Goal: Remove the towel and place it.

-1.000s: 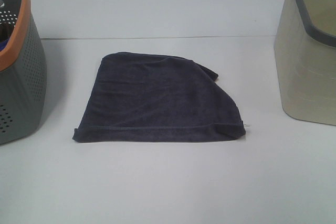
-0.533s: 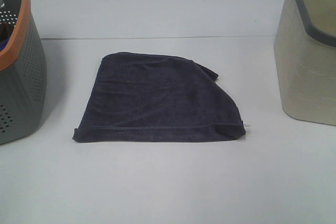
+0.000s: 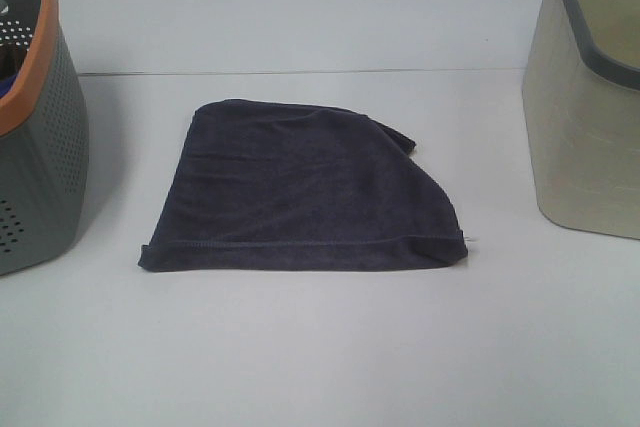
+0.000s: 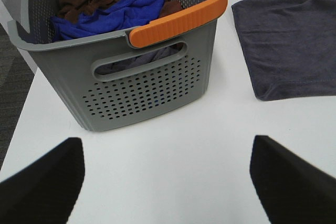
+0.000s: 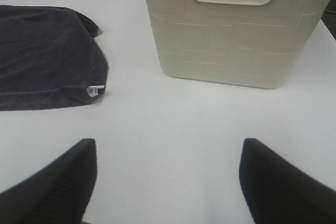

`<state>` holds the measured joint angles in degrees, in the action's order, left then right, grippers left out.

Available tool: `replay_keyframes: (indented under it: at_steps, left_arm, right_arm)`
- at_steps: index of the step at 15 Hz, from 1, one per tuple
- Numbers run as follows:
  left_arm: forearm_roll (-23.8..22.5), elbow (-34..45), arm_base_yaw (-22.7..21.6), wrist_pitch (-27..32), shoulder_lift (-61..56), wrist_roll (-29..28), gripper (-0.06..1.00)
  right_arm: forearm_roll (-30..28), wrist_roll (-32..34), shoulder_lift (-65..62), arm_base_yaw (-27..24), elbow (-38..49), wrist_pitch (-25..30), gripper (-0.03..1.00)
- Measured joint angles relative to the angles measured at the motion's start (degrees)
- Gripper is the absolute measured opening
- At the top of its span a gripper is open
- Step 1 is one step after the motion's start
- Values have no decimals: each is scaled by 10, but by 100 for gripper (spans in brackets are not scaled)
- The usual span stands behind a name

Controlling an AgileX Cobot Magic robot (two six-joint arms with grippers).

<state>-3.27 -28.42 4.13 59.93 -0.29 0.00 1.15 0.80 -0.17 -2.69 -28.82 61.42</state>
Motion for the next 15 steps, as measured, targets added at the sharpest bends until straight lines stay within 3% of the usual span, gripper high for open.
replay_keyframes:
  at_steps: [3,6,15]
  left_arm:
    - [1,0,0,0,0,0,81]
    - [33,0,-31,0,0,0,81]
    - [42,0,-64,0,0,0,81]
  right_arm:
    - [0,0,0,0,0,0,75]
    - [0,0,0,0,0,0,75]
    - [0,0,0,0,0,0,75]
